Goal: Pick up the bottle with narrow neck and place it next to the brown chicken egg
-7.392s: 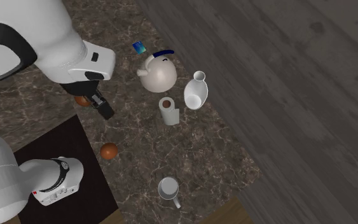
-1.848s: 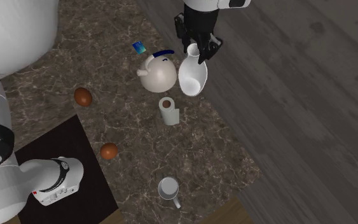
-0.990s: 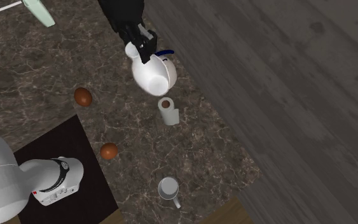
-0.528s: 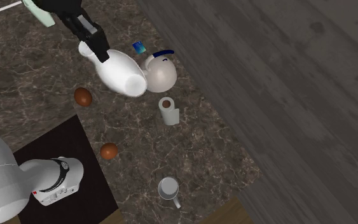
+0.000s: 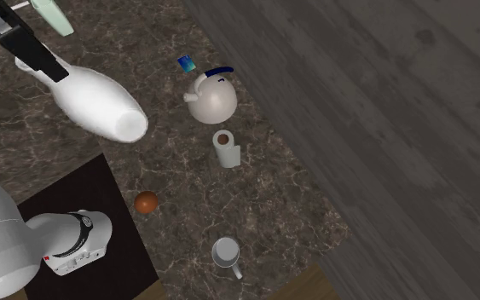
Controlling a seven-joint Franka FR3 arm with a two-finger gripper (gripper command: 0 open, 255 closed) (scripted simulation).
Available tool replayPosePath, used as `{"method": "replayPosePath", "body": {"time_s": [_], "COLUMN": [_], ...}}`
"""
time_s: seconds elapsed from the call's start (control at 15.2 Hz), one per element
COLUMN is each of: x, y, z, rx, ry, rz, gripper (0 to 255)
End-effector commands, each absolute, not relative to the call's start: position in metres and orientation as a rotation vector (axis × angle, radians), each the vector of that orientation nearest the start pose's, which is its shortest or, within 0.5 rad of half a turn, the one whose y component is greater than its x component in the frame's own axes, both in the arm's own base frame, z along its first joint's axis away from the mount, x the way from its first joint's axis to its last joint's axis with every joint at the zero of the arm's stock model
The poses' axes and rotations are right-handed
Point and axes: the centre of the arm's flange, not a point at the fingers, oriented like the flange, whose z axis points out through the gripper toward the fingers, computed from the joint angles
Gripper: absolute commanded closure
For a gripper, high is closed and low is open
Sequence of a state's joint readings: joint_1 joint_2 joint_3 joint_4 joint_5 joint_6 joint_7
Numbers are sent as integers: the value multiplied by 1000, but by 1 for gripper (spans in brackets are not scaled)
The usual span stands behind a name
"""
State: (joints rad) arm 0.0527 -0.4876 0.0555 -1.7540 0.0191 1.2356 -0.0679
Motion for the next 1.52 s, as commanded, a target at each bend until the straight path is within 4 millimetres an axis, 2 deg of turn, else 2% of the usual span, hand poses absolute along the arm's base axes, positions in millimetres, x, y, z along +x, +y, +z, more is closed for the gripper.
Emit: {"method": "replayPosePath", "body": {"time_s": [0.0, 1.45], "x": [327, 327], "y": [55, 55], "z": [747, 631], "rx": [-3138, -3138], "ry": [-275, -275], "rz": [51, 51], "gripper": [255, 255]}}
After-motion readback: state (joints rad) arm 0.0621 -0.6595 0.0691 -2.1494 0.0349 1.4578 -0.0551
